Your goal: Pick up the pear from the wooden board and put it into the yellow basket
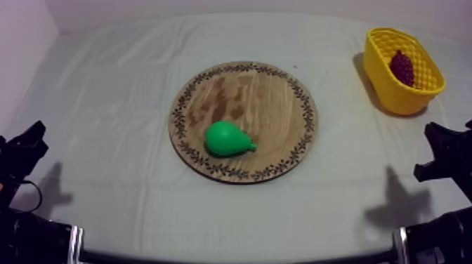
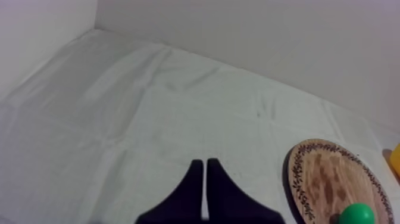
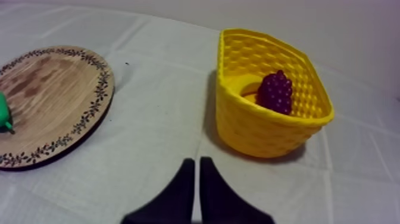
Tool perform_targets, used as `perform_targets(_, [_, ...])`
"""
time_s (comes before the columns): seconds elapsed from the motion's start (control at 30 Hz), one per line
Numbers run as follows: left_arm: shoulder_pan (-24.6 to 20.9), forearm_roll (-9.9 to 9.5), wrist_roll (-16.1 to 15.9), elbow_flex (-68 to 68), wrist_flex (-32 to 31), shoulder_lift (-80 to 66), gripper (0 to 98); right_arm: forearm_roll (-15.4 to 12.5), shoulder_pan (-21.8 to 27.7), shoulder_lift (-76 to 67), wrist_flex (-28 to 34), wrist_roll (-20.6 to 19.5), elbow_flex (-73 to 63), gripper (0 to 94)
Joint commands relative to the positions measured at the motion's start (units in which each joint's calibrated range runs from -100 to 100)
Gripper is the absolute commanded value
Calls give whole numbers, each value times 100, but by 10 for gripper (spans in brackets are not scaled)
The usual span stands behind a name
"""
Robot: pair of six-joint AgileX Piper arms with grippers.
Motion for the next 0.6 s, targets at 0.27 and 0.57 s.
perform_targets(0.27, [1, -2, -1, 0, -1, 0, 1, -4, -69, 0, -4, 292, 13, 3])
perform_targets(0.57, [1, -2, -1, 0, -1, 0, 1, -1, -150, 310, -299, 752, -336, 3])
